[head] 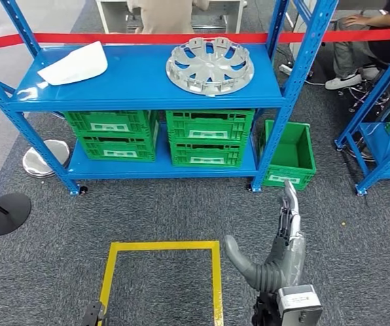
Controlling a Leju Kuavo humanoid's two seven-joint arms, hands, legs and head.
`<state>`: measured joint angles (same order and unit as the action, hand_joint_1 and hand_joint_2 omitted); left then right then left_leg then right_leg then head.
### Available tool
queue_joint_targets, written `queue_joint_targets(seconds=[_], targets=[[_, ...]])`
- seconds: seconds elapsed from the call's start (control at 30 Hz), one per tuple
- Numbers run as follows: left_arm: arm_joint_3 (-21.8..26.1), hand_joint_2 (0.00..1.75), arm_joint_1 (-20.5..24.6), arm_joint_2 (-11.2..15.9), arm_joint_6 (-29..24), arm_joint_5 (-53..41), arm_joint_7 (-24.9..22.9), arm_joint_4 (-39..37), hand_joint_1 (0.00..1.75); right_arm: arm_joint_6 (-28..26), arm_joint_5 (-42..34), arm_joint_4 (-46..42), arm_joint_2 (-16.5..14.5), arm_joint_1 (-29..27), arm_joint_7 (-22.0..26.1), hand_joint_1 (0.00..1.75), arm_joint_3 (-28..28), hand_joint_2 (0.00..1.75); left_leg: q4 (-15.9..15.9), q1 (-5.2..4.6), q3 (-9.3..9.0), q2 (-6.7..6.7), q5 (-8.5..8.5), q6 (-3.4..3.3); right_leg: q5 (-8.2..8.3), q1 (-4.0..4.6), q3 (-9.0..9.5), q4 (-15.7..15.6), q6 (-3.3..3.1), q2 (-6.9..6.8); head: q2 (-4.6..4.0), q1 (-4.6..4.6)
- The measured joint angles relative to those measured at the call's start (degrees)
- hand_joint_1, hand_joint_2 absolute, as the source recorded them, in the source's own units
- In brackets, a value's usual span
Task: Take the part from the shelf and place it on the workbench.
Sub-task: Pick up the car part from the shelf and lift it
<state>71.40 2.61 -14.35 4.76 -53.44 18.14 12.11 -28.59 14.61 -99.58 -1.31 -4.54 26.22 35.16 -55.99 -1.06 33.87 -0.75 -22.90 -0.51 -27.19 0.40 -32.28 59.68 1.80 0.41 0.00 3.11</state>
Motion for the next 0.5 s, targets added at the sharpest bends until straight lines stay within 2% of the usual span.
queue_joint_targets(seconds=[0.03, 0.13, 0.17, 0.23, 0.3, 0.33, 0.37, 0.4, 0.47, 0.5], targets=[[0.0, 0.0, 0.0, 0.0, 0.0, 0.0, 0.0, 0.0, 0.0, 0.0, 0.0, 0.0, 0.0, 0.0, 0.0, 0.0, 0.0, 1.75, 0.0, 0.0, -0.04, -0.01, -0.02, 0.31, 0.56, 0.03, 0.58, -1.4, -0.18, 0.05, 0.0, -0.02], [0.0, 0.0, 0.0, 0.0, 0.0, 0.0, 0.0, 0.0, 0.0, -0.1, 0.1, 0.0, 0.0, -0.1, 0.0, 0.0, -0.1, 1.75, 0.0, 0.14, 0.03, 0.01, -0.03, 1.26, 0.81, 0.11, 0.71, -1.9, -1.18, 0.32, 0.0, -0.01], [0.0, 0.0, 0.0, 0.0, -0.1, 0.0, 0.0, 0.0, 0.0, -0.2, 0.1, 0.0, -0.1, 0.0, 0.0, 0.0, -0.1, 1.75, -0.8, 0.19, 0.33, 0.02, -0.63, 1.65, 0.93, 0.01, 0.87, -2.1, -1.53, 0.31, 0.0, 0.06], [0.0, 0.0, 0.1, 0.0, -0.1, 0.0, 0.0, 0.0, 0.0, -0.2, 0.1, -0.1, -0.2, 0.1, 0.0, 0.0, -0.2, 1.75, -5.7, 0.38, 2.66, 0.06, -3.45, 2.41, 1.05, -0.22, 1.2, -2.4, -2.02, 0.23, 0.0, 0.22], [0.0, 0.0, 0.0, 0.0, -0.1, -0.1, 0.0, 0.0, 0.0, -0.2, 0.1, -0.1, -0.3, 0.1, 0.0, 0.0, -0.2, 1.75, -13.5, 0.7, 6.72, 0.07, -6.65, 2.95, 0.95, -0.28, 1.27, -2.4, -2.22, 0.2, 0.0, 0.3], [0.0, 0.0, 0.0, 0.0, -0.1, -0.1, 0.0, 0.0, 0.0, -0.2, 0.1, 0.0, -0.3, 0.0, 0.0, 0.0, -0.2, 1.75, -16.0, 0.87, 8.17, 0.08, -7.11, 3.14, 0.86, -0.32, 1.34, -2.4, -2.24, 0.22, 0.0, 0.3], [0.0, 0.0, 0.0, 0.1, -0.1, -0.1, 0.0, 0.0, 0.0, -0.2, 0.1, 0.0, -0.3, 0.0, 0.0, 0.0, -0.2, 1.75, -16.5, 1.03, 8.65, 0.09, -6.47, 3.3, 0.75, -0.39, 1.46, -2.4, -2.18, 0.27, 0.0, 0.3], [0.0, 0.0, 0.0, 0.1, -0.1, -0.1, 0.0, 0.0, 0.0, -0.2, 0.1, 0.0, -0.3, 0.0, -0.1, 0.0, -0.2, 1.75, -14.7, 1.2, 7.95, 0.09, -4.78, 3.46, 0.59, -0.53, 1.68, -2.4, -2.04, 0.34, 0.0, 0.3], [0.0, 0.0, 0.1, 0.0, -0.1, -0.1, 0.0, 0.0, 0.0, -0.2, 0.1, 0.0, -0.3, 0.0, -0.1, 0.0, -0.2, 1.75, -7.2, 1.63, 4.18, 0.12, -0.64, 3.96, 0.09, -0.69, 2.18, -2.3, -1.46, 0.47, 0.0, 0.41], [0.0, 0.0, 0.1, 0.0, -0.1, -0.1, 0.0, 0.0, 0.0, -0.2, 0.1, 0.0, -0.3, 0.0, -0.1, 0.0, -0.2, 1.75, -3.6, 1.8, 2.35, 0.05, 0.44, 3.95, -0.23, -0.63, 2.23, -2.2, -1.12, 0.55, 0.0, 0.59]])
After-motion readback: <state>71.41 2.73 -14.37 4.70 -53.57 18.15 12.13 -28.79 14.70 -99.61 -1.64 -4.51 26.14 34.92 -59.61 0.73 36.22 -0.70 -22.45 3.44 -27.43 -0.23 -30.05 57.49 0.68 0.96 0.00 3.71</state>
